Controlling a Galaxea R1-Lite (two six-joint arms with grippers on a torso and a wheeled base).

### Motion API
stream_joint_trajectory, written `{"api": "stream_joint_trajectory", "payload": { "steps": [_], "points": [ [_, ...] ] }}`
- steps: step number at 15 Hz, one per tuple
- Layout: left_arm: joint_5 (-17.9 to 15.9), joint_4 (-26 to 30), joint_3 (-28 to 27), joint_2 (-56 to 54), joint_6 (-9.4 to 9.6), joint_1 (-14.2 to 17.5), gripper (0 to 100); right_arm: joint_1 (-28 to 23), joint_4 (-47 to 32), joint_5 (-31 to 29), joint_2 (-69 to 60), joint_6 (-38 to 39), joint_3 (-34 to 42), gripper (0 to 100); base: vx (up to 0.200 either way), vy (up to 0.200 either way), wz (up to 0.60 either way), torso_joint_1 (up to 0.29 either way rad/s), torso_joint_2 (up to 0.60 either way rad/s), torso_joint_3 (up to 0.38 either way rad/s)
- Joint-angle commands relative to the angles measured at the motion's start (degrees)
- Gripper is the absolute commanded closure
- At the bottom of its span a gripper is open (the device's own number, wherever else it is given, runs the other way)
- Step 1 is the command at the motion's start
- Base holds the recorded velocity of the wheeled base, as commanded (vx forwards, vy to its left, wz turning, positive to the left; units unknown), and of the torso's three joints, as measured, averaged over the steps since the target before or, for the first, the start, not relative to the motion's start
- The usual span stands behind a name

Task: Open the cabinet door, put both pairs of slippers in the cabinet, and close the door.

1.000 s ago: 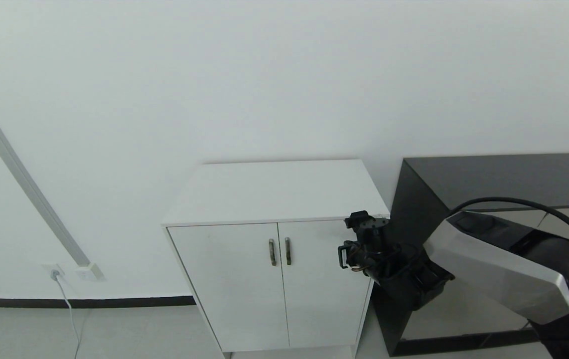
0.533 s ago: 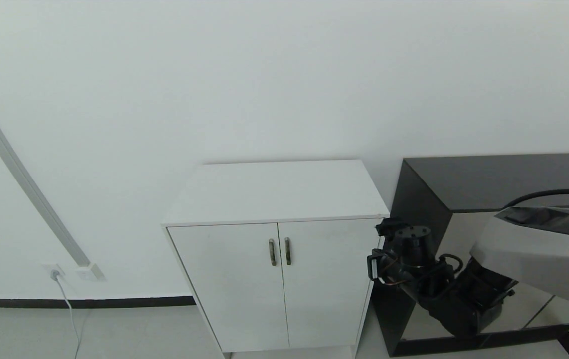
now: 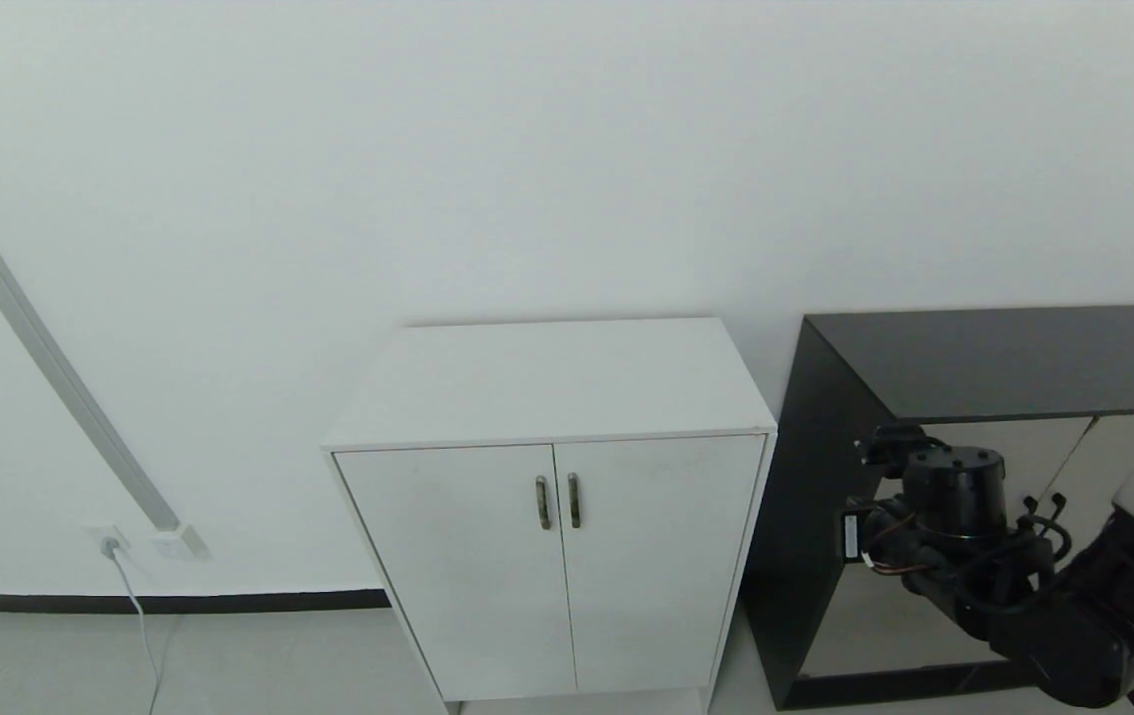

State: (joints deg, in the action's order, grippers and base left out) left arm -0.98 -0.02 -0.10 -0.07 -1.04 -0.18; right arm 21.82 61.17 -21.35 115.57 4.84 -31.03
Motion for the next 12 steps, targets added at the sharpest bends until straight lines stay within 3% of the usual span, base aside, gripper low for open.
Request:
{"api": "stream_joint_trajectory", "payload": {
  "steps": [1,8,12],
  "points": [
    [0.01,-0.06,0.01,0.07,-0.02,0.01,100,-2.31,-0.09,-0.01,-8.96,-1.15,6.06,100,0.000,0.000,0.00,0.000,0.00,0.000],
    [0.01,0.02,0.01,0.07,-0.02,0.01,100,-2.84,-1.06,-0.01,-28.03,-6.25,18.11,100,0.000,0.000,0.00,0.000,0.00,0.000],
    [0.10,-0.06,0.01,0.07,-0.11,0.01,100,-3.72,-7.91,-0.01,-40.33,-7.39,22.59,100,0.000,0.000,0.00,0.000,0.00,0.000]
  ]
}}
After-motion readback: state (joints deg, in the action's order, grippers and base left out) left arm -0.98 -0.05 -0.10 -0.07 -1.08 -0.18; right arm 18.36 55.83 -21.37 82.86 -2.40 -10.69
